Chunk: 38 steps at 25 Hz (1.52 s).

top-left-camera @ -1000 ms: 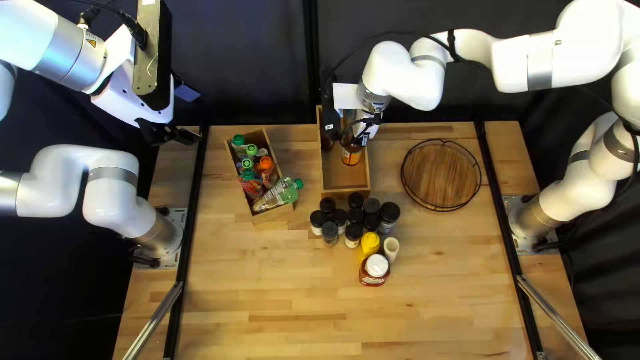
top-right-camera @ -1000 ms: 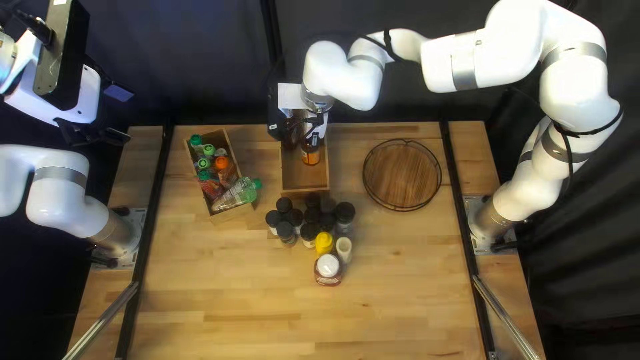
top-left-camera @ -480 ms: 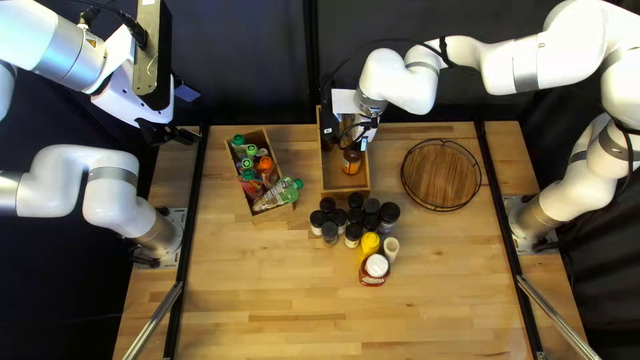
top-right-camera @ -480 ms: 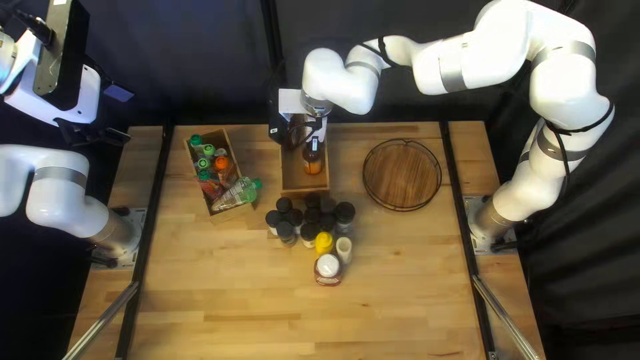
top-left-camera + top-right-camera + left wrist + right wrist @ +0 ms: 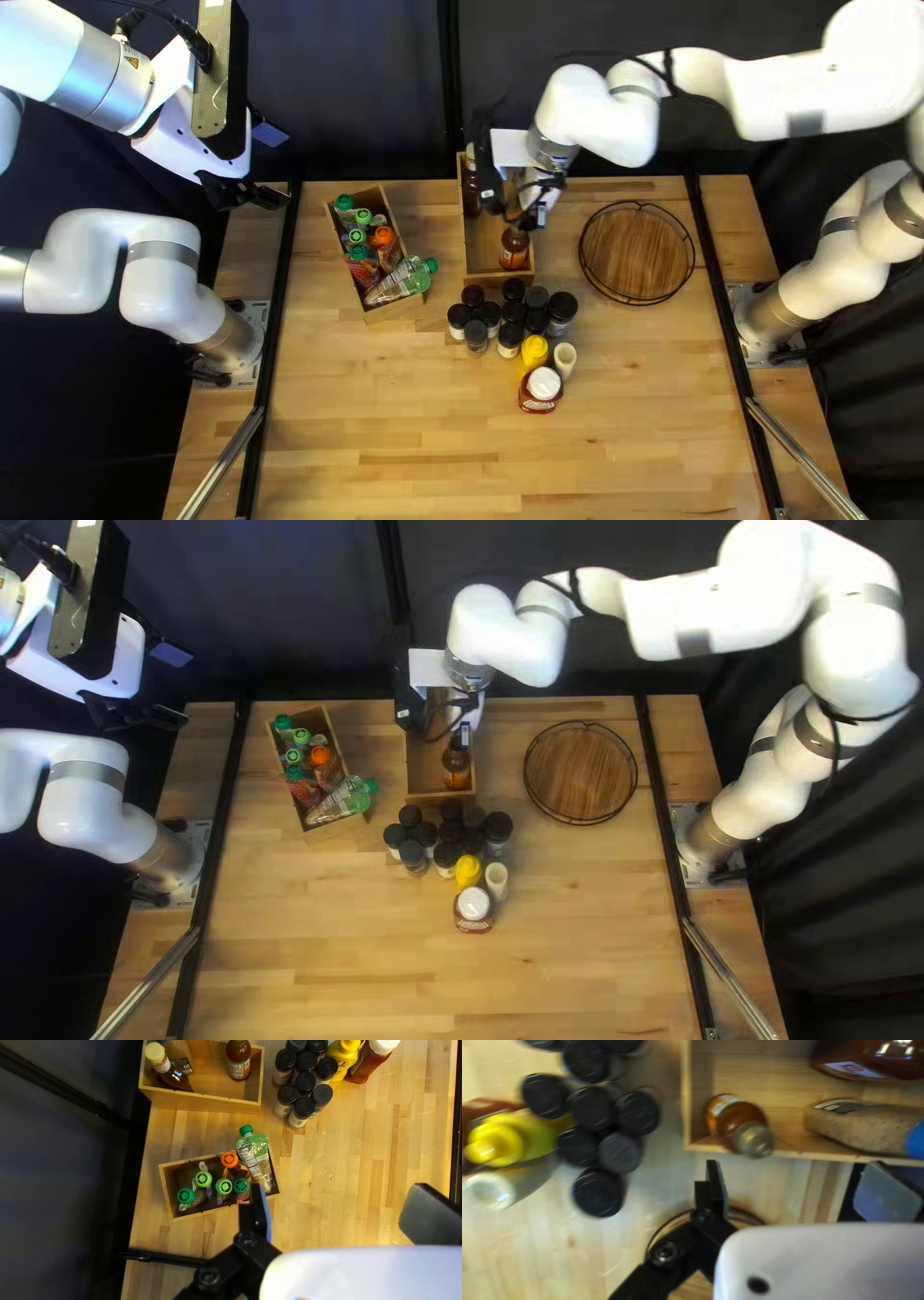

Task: Separate condiments, baby food and spices and place it in 3 different racks/containers

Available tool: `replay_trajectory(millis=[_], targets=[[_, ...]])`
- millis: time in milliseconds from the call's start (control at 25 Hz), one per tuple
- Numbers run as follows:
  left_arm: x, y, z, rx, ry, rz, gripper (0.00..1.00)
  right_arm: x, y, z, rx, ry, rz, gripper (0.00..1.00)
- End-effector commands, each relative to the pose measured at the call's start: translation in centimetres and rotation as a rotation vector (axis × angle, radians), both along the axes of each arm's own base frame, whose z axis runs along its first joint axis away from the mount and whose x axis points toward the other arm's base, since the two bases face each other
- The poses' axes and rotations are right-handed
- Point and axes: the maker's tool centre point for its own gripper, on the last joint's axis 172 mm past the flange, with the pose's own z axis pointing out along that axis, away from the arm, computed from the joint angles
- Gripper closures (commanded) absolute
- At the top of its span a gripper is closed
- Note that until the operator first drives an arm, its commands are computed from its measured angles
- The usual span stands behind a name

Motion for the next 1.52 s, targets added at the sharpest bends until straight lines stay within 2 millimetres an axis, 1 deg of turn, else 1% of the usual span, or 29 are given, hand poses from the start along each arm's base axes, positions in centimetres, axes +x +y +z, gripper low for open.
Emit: replay_trajectory(millis=[40, 80, 160, 200, 240, 280, 440, 560, 640, 720, 840, 920, 1040, 1200, 1320, 1440, 1520], targets=[[0.0, 0.0, 0.0, 0.0, 0.0, 0.0, 0.0, -1.3, 5.6, 0.1, 0.031, -0.012, 0.035, 0.0], [0.0, 0.0, 0.0, 0.0, 0.0, 0.0, 0.0, -1.5, 7.5, 0.1, 0.033, -0.014, 0.038, 0.0], [0.0, 0.0, 0.0, 0.0, 0.0, 0.0, 0.0, -1.7, 10.3, 0.0, 0.029, -0.018, 0.028, 0.0], [0.0, 0.0, 0.0, 0.0, 0.0, 0.0, 0.0, -1.7, 11.6, -0.2, 0.027, -0.017, 0.016, 0.0], [0.0, 0.0, 0.0, 0.0, 0.0, 0.0, 0.0, -1.7, 12.3, -0.3, 0.025, -0.014, 0.004, 0.0], [0.0, 0.0, 0.0, 0.0, 0.0, 0.0, 0.0, -1.8, 13.5, -0.8, 0.021, -0.009, -0.028, 0.0], [0.0, 0.0, 0.0, 0.0, 0.0, 0.0, 0.0, -2.1, 15.8, -1.9, -0.001, -0.004, -0.114, 0.0], [0.0, 0.0, 0.0, 0.0, 0.0, 0.0, 0.0, -3.4, 17.8, -3.7, -0.027, 0.011, -0.126, 0.0], [0.0, 0.0, 0.0, 0.0, 0.0, 0.0, 0.0, -4.1, 18.3, -4.6, -0.042, 0.022, -0.09, 0.0], [0.0, 0.0, 0.0, 0.0, 0.0, 0.0, 0.0, -5.1, 18.6, -5.8, -0.053, 0.034, -0.019, 0.0], [0.0, 0.0, 0.0, 0.0, 0.0, 0.0, 0.0, -5.7, 18.4, -6.2, -0.059, 0.034, 0.072, 0.0], [0.0, 0.0, 0.0, 0.0, 0.0, 0.0, 0.0, -5.2, 18.8, -6.1, -0.051, 0.023, 0.151, 0.0], [0.0, 0.0, 0.0, 0.0, 0.0, 0.0, 0.0, -4.1, 19.3, -6.3, -0.051, 0.02, 0.214, 0.0], [0.0, 0.0, 0.0, 0.0, 0.0, 0.0, 0.0, -2.7, 18.6, -6.6, -0.049, 0.022, 0.282, 0.0], [0.0, 0.0, 0.0, 0.0, 0.0, 0.0, 0.0, -1.5, 18.5, -6.3, -0.039, 0.012, 0.304, 0.0], [0.0, 0.0, 0.0, 0.0, 0.0, 0.0, 0.0, -0.6, 19.2, -6.2, -0.038, 0.004, 0.289, 0.0], [0.0, 0.0, 0.0, 0.0, 0.0, 0.0, 0.0, -0.2, 20.0, -6.6, -0.032, 0.01, 0.25, 0.0]])
